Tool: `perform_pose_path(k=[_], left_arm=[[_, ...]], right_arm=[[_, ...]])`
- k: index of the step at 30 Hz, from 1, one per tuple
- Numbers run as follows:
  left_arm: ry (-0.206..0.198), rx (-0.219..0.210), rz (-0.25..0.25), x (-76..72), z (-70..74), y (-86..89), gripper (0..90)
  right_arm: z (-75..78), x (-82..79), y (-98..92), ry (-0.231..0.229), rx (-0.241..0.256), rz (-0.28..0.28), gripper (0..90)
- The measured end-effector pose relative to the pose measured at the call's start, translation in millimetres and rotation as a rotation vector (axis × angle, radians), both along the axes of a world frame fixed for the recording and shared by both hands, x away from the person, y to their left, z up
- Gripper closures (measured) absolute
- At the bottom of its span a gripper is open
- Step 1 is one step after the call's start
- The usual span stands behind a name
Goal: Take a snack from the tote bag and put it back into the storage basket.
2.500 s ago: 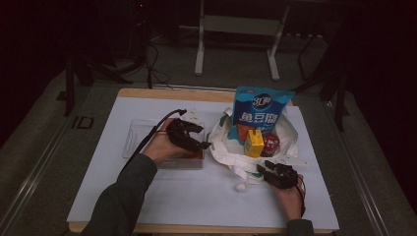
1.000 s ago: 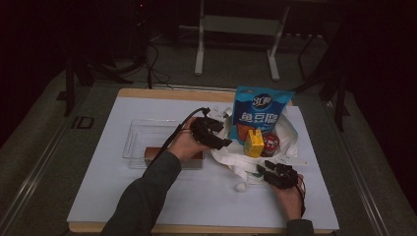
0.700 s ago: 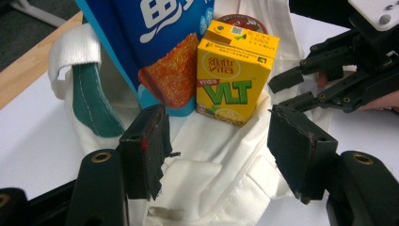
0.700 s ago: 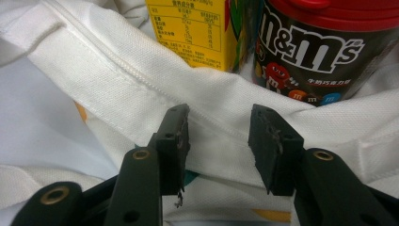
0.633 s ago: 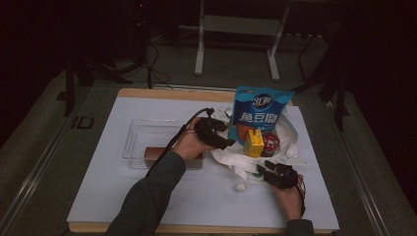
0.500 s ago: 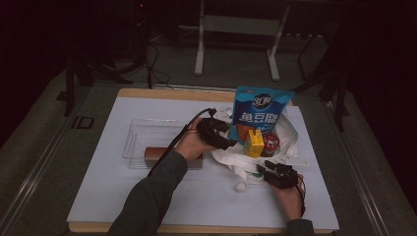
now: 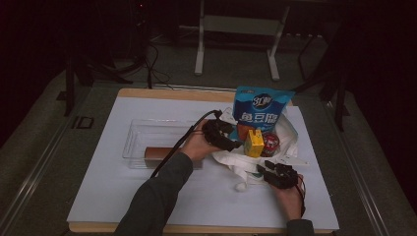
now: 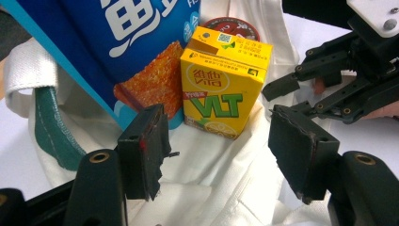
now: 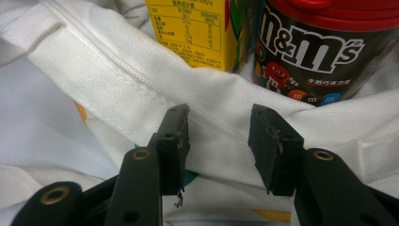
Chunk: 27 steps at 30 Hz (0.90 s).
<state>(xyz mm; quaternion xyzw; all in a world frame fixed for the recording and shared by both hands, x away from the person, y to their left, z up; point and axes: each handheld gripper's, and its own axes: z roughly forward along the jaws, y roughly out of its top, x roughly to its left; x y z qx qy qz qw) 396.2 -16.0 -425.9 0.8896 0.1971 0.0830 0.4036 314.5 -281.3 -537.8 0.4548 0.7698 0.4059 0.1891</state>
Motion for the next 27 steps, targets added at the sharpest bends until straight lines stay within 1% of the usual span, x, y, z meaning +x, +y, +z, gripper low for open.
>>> perform_pose_path(k=[14,20,22,24,27], left_arm=[[-0.004,-0.007,0.007,5.3,-7.9,-8.0,35.7],[0.004,0.002,0.009,9.1,-10.7,-10.1,35.3],[0.008,0.000,0.020,10.8,-11.3,-10.2,34.3],[0.012,-0.006,0.022,13.0,-12.0,-10.1,34.3],[0.015,-0.004,0.018,14.4,-13.0,-12.4,33.4]], right_arm=[[0.0,0.0,-0.1,0.000,0.001,0.000,57.6],[0.0,-0.1,0.0,0.002,0.003,0.000,57.6],[0.0,-0.1,0.0,0.002,0.003,0.000,57.6],[0.0,-0.2,0.1,0.002,0.002,-0.001,57.6],[0.0,-0.1,-0.1,0.002,0.005,0.000,57.5]])
